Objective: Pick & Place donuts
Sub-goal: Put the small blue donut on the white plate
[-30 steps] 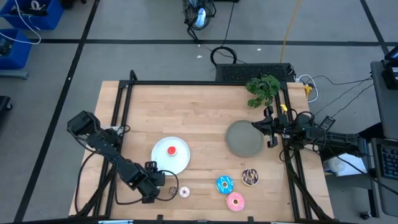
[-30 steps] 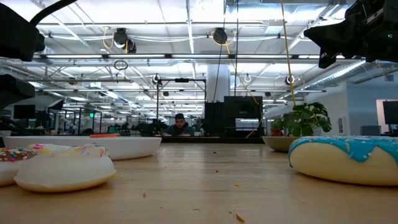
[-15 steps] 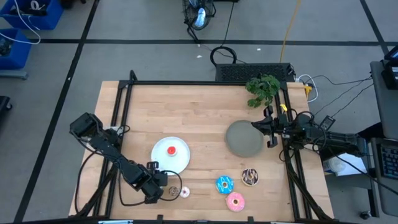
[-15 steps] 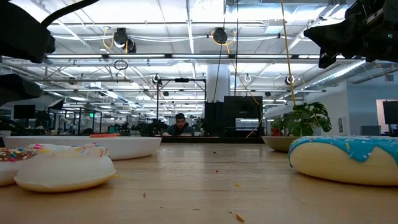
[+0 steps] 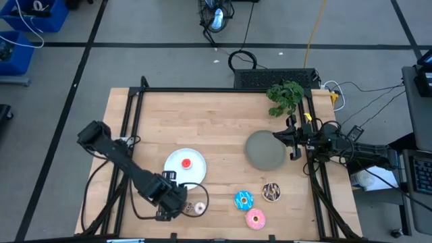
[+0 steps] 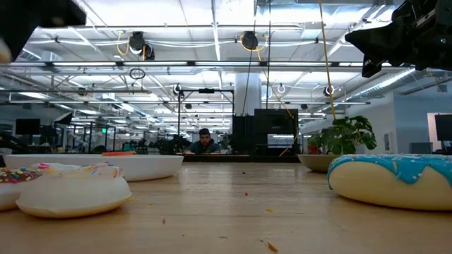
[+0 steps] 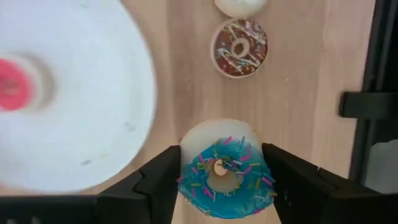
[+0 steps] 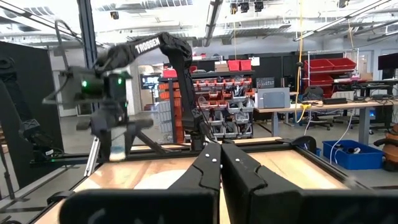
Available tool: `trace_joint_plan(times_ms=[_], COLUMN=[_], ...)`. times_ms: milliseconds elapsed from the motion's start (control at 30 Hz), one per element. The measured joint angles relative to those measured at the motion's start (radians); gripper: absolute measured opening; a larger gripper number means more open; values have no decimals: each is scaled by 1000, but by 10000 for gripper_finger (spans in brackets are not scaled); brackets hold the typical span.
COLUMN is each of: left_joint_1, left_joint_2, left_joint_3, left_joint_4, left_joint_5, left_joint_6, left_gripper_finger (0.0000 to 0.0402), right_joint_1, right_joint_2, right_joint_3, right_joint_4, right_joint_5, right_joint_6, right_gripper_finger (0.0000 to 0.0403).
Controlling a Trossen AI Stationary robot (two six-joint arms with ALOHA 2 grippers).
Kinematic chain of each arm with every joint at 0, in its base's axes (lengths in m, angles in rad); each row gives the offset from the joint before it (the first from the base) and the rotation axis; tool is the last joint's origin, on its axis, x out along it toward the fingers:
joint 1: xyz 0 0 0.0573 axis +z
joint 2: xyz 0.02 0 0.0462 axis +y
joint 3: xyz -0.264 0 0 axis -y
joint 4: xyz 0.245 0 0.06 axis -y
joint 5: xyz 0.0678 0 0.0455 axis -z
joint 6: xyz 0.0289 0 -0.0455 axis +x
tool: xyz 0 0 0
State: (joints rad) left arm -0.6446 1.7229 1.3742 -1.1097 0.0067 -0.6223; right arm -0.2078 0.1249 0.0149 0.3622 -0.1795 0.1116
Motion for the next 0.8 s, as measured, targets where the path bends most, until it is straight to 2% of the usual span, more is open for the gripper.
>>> trace_joint_plan(times_ms=[133,233,567,800], left_joint_1=[34,60,121,144], left_joint_2=[-2,-2,-9,-111], left_joint_3=[105,138,135,135], left_joint_4=[-145,-169,-138,-177], left_joint_5=[-14,-41,-41,-63], left_joint_6=[61,139,212,180], left_gripper_finger=[210,198,168,184], right_joint_1=[0,0,0,0], right_joint_2=[0,0,0,0], right_joint_3=[0,0,0,0], right_joint_4=[3,12,14,16], right_joint_5=[0,0,0,0], right_joint_6=[0,-2,-8,-26], right_gripper_finger=[0,0,0,0])
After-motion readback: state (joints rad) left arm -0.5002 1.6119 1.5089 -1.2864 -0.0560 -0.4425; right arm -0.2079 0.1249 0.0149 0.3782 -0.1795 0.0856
